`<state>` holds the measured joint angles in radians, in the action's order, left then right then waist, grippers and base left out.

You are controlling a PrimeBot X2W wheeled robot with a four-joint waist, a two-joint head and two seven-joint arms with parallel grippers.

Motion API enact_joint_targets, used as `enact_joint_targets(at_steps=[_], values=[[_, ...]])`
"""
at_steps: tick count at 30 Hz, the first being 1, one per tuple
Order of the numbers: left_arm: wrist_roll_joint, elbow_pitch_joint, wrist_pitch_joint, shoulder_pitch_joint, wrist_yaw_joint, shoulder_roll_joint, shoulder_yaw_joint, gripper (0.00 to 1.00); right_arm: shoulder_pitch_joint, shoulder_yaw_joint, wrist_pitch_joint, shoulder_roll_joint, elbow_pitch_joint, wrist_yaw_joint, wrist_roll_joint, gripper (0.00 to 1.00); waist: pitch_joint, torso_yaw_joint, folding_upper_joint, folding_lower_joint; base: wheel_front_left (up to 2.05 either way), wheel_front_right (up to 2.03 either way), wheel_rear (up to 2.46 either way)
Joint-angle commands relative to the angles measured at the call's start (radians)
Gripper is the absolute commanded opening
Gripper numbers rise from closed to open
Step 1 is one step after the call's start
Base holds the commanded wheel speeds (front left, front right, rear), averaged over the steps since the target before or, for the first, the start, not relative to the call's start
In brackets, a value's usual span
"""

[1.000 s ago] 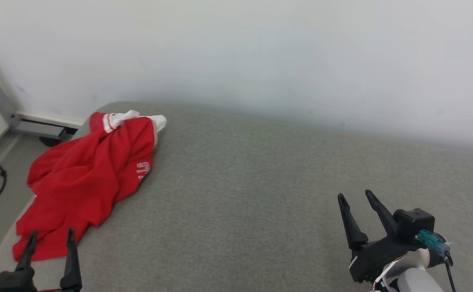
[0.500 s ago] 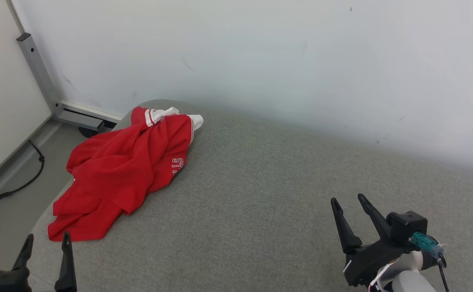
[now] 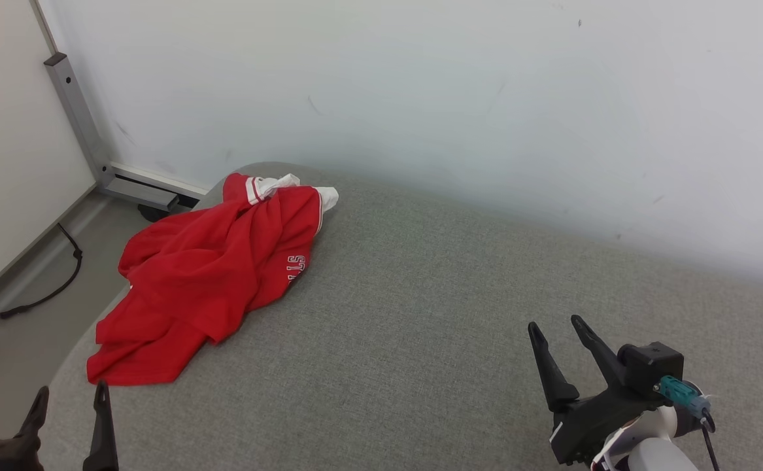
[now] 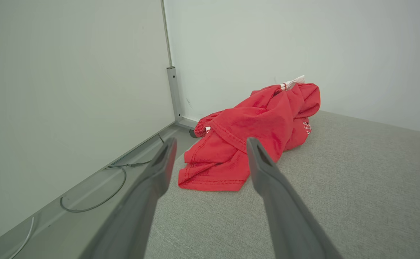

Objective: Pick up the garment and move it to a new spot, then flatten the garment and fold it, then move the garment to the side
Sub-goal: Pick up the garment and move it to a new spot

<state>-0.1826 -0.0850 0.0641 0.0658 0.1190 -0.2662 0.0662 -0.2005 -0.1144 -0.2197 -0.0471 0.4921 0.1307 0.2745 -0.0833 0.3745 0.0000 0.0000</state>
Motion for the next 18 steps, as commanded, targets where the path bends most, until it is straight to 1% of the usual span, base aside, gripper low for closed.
enact_joint_targets(at_steps=[1, 7, 12, 18], values=[[-0.003, 0.004, 0.004, 0.011, 0.002, -0.007, -0.005, 1.0, -0.006, 0.0, -0.003, -0.006, 0.001, 0.0, 0.007, 1.0, 0.0, -0.001, 0.0, 0.0, 0.0, 0.0, 0.0], [-0.009, 0.006, 0.014, 0.003, 0.007, -0.005, 0.001, 1.0, -0.01, -0.002, 0.002, -0.006, -0.002, 0.0, 0.002, 1.0, 0.003, -0.013, 0.0, 0.0, 0.0, 0.0, 0.0], [-0.035, -0.022, 0.025, -0.043, -0.015, -0.012, -0.006, 1.0, -0.014, 0.003, 0.011, -0.006, -0.007, 0.0, -0.014, 1.0, 0.014, -0.034, 0.0, 0.0, 0.0, 0.0, 0.0], [-0.049, -0.068, 0.031, -0.124, -0.033, -0.034, -0.013, 1.0, -0.019, 0.005, 0.029, -0.006, -0.016, 0.0, -0.033, 1.0, 0.026, -0.081, 0.0, 0.0, 0.0, 0.0, 0.0]])
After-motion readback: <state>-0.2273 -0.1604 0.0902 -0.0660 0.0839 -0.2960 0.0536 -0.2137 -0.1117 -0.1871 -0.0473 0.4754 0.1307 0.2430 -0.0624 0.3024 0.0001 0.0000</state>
